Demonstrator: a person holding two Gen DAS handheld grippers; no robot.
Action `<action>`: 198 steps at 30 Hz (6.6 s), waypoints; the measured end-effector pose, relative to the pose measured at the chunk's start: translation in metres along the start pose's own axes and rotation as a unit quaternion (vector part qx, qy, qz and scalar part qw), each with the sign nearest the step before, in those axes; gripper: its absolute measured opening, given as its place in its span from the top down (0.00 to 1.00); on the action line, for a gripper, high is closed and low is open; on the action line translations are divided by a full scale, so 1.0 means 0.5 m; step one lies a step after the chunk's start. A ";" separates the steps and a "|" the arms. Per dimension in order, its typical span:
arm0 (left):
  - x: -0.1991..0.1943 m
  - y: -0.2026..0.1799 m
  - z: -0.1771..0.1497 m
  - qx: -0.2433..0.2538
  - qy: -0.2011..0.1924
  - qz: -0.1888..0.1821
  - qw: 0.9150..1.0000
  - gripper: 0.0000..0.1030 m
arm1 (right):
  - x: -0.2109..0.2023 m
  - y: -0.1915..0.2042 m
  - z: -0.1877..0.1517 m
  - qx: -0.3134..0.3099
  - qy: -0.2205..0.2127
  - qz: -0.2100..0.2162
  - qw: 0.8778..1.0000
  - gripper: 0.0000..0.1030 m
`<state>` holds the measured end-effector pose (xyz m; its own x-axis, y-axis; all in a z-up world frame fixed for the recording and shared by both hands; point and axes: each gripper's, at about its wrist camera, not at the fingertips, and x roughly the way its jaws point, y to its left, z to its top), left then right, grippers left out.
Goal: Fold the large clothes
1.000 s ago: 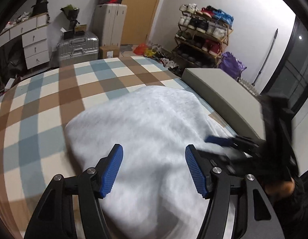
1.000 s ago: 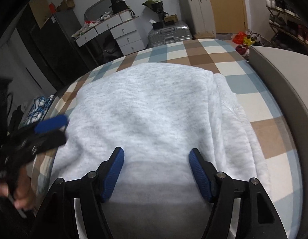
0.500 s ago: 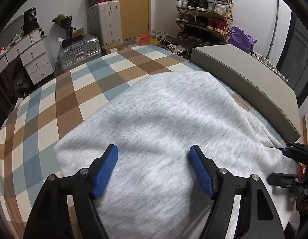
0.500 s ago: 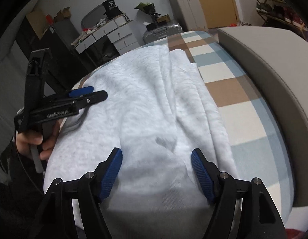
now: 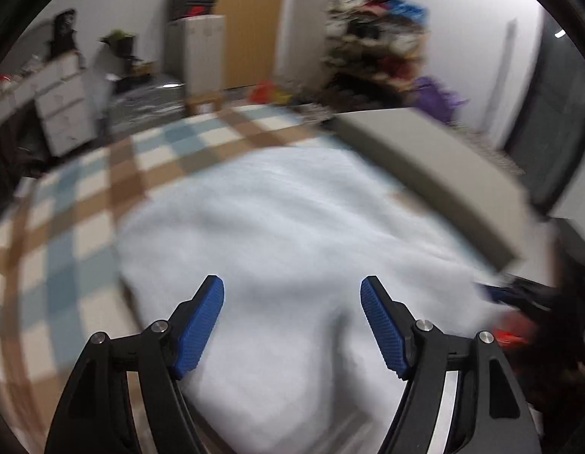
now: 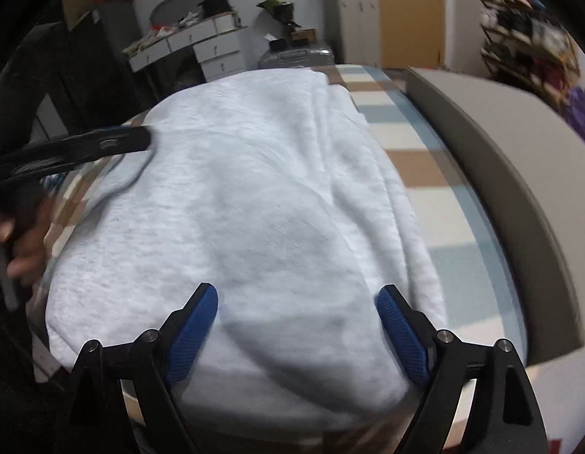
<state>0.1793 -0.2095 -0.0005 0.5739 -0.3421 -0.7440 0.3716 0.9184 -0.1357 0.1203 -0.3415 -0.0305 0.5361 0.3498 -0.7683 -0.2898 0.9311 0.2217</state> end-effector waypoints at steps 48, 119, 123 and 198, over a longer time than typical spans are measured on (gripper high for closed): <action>-0.015 0.127 -0.145 -0.193 0.042 -0.090 0.976 0.27 | 0.024 -0.012 -0.015 0.086 0.046 0.159 0.982 0.14; -0.538 0.784 -0.378 -0.251 -0.052 0.225 0.940 0.43 | 0.306 0.992 0.225 -0.112 0.102 0.312 0.938 0.41; -0.516 0.716 -0.372 -0.228 -0.068 0.182 0.954 0.43 | 0.313 0.969 0.208 -0.097 0.116 0.314 0.937 0.41; -0.497 0.508 -0.477 -0.261 -0.198 0.392 0.860 0.01 | 0.015 0.881 0.126 -0.258 -0.142 0.353 0.888 0.00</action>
<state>-0.0427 0.1563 -0.0062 0.7409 0.4765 -0.4733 -0.5616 0.8261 -0.0474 0.0468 0.0775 0.0995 0.2337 0.9080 -0.3478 -0.9184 0.3236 0.2276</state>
